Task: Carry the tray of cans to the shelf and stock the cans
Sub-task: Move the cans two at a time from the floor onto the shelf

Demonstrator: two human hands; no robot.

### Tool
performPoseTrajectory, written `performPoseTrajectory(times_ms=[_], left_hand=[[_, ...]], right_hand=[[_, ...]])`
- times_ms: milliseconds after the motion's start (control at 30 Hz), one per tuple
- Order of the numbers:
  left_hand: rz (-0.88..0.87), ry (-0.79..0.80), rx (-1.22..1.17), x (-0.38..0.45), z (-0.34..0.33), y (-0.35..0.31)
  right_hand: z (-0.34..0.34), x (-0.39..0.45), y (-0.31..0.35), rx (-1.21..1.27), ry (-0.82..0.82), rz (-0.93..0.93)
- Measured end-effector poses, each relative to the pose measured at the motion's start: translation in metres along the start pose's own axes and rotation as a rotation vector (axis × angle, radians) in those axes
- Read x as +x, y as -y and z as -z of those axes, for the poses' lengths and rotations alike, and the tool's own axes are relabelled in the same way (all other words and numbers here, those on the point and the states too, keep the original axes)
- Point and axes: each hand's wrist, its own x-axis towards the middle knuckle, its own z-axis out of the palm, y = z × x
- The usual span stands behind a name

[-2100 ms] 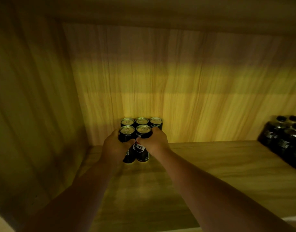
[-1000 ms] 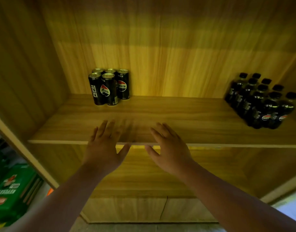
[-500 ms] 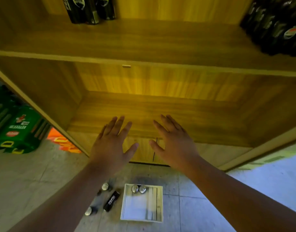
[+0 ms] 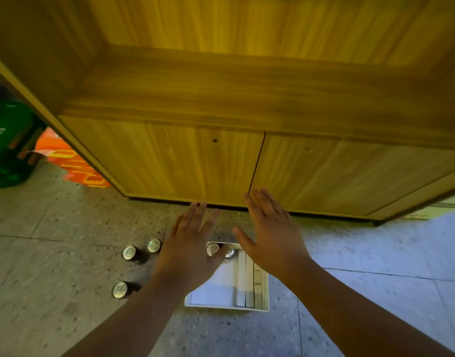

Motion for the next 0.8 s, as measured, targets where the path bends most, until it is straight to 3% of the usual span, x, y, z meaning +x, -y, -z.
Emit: performPoseTrajectory(times_ms=[400, 567, 800], left_hand=[[-0.004, -0.042, 0.034, 0.014, -0.288, 0.072], [0.005, -0.04, 0.034, 0.011, -0.346, 0.085], [0.04, -0.035, 0.024, -0.014, -0.382, 0.074]], right_hand=[[-0.304, -0.027, -0.056, 0.017, 0.003, -0.043], [-0.356, -0.042, -0.069, -0.005, 0.016, -0.052], [-0.376, -0.056, -0.069, -0.016, -0.008, -0.083]])
